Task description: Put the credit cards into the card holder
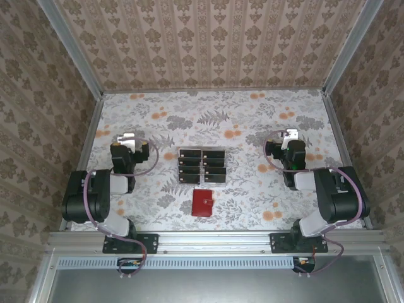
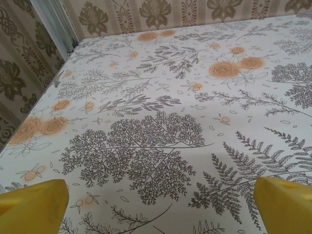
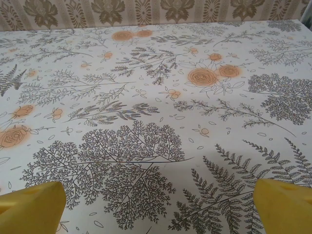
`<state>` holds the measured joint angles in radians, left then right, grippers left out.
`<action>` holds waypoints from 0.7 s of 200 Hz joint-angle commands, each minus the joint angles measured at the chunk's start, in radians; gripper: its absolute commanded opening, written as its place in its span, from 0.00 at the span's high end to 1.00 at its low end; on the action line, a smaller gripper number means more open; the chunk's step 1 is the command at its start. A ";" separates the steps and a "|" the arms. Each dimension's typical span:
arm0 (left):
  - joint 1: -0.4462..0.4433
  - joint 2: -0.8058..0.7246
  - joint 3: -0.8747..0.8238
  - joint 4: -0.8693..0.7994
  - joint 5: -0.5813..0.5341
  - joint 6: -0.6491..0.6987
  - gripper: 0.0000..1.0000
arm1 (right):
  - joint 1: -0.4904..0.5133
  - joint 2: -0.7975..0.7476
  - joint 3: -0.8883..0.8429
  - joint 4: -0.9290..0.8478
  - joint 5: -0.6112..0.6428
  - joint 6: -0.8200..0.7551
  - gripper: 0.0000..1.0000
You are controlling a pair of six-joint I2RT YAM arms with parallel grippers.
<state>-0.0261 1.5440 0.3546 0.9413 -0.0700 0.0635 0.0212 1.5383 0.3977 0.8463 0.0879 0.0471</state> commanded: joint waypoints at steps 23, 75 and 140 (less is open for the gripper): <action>-0.001 0.002 0.038 -0.044 0.012 -0.009 0.00 | -0.006 -0.009 0.011 0.007 -0.024 -0.015 0.00; -0.003 0.003 0.046 -0.062 0.025 -0.004 0.00 | -0.007 -0.007 0.013 0.002 -0.027 -0.012 0.00; 0.006 0.001 0.042 -0.056 0.036 -0.012 0.00 | -0.007 -0.010 0.009 0.008 -0.028 -0.012 0.00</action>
<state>-0.0254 1.5440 0.3817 0.8886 -0.0471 0.0635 0.0193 1.5383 0.3977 0.8463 0.0738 0.0471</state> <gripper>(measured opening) 0.997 0.999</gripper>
